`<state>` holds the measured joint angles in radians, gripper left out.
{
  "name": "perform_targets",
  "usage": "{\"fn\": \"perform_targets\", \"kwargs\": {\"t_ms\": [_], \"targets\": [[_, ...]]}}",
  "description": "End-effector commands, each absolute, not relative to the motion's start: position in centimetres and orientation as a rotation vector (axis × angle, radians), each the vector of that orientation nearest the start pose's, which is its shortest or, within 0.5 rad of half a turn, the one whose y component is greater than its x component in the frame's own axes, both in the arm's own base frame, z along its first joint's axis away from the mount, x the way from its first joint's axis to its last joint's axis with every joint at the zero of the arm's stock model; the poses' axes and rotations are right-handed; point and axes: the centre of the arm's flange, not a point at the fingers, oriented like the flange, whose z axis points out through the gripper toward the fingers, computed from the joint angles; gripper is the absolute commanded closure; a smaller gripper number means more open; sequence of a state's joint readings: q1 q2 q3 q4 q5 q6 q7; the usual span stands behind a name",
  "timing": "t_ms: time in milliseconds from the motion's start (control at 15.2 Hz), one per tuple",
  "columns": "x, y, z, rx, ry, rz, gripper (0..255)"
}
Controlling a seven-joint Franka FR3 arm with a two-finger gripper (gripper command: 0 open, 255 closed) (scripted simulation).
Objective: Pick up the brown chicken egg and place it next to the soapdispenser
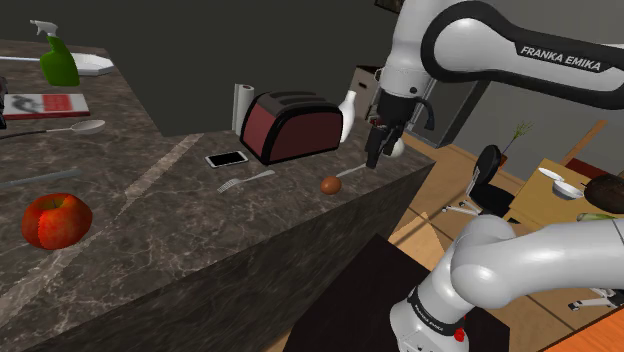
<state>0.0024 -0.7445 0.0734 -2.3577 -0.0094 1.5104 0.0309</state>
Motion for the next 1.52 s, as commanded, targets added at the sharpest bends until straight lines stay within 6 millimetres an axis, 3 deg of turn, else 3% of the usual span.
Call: {"fn": "perform_targets", "kwargs": {"t_ms": [0, 726, 1452], "targets": [[30.9, 2.8, 57.1, -3.201, -0.037, 0.162, 0], [37.9, -3.2, 46.8, -3.128, -0.906, 0.226, 0], [46.5, -5.4, 36.1, -2.809, -1.738, 0.274, 0]]}}
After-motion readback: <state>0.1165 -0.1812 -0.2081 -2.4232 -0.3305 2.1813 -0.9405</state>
